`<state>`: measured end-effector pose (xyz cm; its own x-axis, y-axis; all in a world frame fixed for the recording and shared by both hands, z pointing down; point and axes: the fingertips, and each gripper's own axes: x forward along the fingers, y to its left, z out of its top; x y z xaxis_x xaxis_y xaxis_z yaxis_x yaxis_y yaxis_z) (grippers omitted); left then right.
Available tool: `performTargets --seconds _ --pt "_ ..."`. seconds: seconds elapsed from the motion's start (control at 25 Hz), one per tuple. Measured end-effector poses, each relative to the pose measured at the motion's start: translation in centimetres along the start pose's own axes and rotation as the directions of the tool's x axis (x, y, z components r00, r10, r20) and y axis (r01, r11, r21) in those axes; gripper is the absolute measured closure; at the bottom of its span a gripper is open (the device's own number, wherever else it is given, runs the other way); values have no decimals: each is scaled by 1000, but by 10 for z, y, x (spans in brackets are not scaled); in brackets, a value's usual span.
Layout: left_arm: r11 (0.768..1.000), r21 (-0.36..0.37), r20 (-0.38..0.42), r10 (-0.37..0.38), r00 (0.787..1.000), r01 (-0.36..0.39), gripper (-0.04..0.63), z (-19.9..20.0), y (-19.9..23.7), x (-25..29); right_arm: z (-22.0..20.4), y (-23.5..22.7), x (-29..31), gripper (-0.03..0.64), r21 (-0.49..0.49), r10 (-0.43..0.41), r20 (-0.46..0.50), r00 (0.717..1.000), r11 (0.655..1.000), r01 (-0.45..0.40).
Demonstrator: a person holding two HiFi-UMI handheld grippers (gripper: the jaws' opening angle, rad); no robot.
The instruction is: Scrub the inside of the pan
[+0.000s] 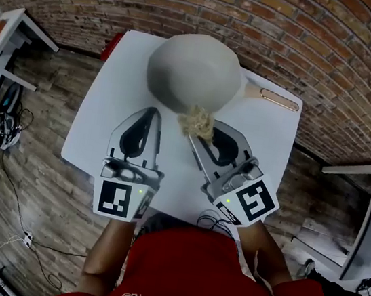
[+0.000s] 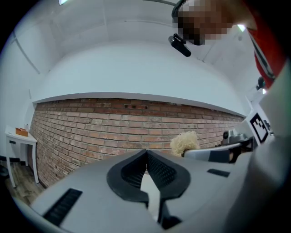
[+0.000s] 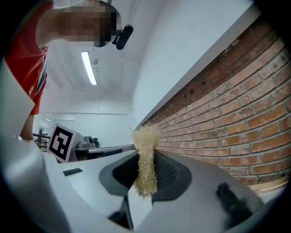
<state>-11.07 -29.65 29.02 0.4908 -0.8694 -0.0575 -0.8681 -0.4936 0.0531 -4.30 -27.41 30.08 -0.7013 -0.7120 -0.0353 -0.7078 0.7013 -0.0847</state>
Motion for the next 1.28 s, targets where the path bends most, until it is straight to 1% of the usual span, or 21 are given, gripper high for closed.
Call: performTargets --seconds 0.36,0.68,1.28 --pt "1000 4 -18 -5 1000 5 581 -6 -5 -1 -5 7 -2 531 7 0 10 1000 1000 0" --pt "1000 1 -19 -22 1000 22 581 -8 -13 1 -8 7 -8 531 15 -5 2 1000 1000 5" --pt "1000 3 -23 -23 999 23 581 -9 -17 4 -8 4 -13 531 29 -6 1 1000 1000 6"
